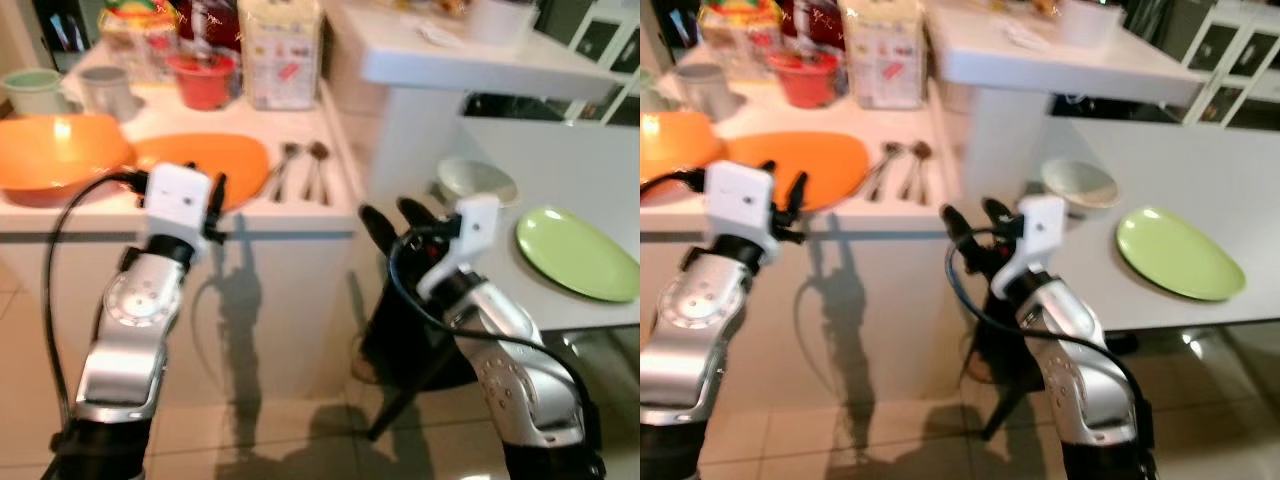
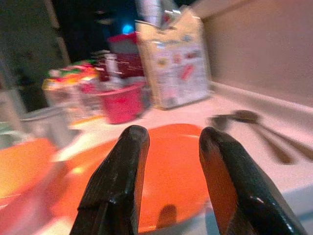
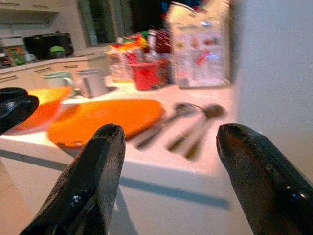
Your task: Setting the table
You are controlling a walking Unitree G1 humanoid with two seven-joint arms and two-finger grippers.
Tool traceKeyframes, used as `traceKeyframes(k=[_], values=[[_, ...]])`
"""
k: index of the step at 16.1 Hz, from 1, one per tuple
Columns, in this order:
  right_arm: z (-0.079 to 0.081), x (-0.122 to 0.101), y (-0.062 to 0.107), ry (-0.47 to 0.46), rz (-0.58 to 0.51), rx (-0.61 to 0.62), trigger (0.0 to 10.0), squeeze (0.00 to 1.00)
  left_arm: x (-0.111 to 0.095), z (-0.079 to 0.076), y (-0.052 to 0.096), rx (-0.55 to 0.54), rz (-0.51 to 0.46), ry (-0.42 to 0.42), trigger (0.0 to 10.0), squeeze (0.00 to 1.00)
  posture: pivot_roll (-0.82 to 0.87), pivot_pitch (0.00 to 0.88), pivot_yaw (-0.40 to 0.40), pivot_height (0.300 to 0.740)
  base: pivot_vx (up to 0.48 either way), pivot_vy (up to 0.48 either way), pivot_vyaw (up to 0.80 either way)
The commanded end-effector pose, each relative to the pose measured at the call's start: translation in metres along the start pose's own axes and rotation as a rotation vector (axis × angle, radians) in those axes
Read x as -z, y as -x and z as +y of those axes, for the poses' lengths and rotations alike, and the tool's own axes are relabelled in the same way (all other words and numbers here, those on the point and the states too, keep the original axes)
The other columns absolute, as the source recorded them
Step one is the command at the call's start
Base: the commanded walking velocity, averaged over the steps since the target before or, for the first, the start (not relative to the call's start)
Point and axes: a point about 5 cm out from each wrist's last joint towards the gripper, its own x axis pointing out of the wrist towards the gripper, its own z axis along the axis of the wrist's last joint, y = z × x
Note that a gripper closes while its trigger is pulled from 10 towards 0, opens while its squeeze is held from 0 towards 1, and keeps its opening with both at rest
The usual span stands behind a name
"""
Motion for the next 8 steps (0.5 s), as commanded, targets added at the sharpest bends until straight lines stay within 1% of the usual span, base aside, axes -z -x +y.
traceKeyframes(k=[1, 3, 7, 8], values=[[-0.0092, 0.0022, 0.0027, 0.011, 0.017, 0.054, 10.0, 0.0, -0.0017, -0.009, 0.0027, 0.035, -0.007, 0.005, 10.0, 0.0, 0.07, 0.0, -0.083, 0.74, 0.0, 0.454, 0.0], [-0.0074, 0.0042, 0.001, 0.012, 0.023, 0.065, 10.0, 0.0, 0.0001, -0.0063, 0.0029, 0.027, 0.001, 0.005, 10.0, 0.0, 0.06, 0.0, -0.074, 0.74, 0.0, 0.45, 0.0], [-0.011, 0.0029, 0.0053, 0.029, 0.032, 0.096, 10.0, 0.0, 0.0006, -0.0094, -0.0019, 0.033, 0.003, 0.011, 10.0, 0.0, 0.03, 0.0, -0.066, 0.74, 0.0, 0.443, 0.0], [-0.0113, 0.003, 0.0054, 0.031, 0.033, 0.098, 10.0, 0.0, 0.0012, -0.008, -0.0025, 0.014, 0.006, 0.006, 10.0, 0.0, 0.02, 0.0, -0.068, 0.74, 0.0, 0.0, 0.0]])
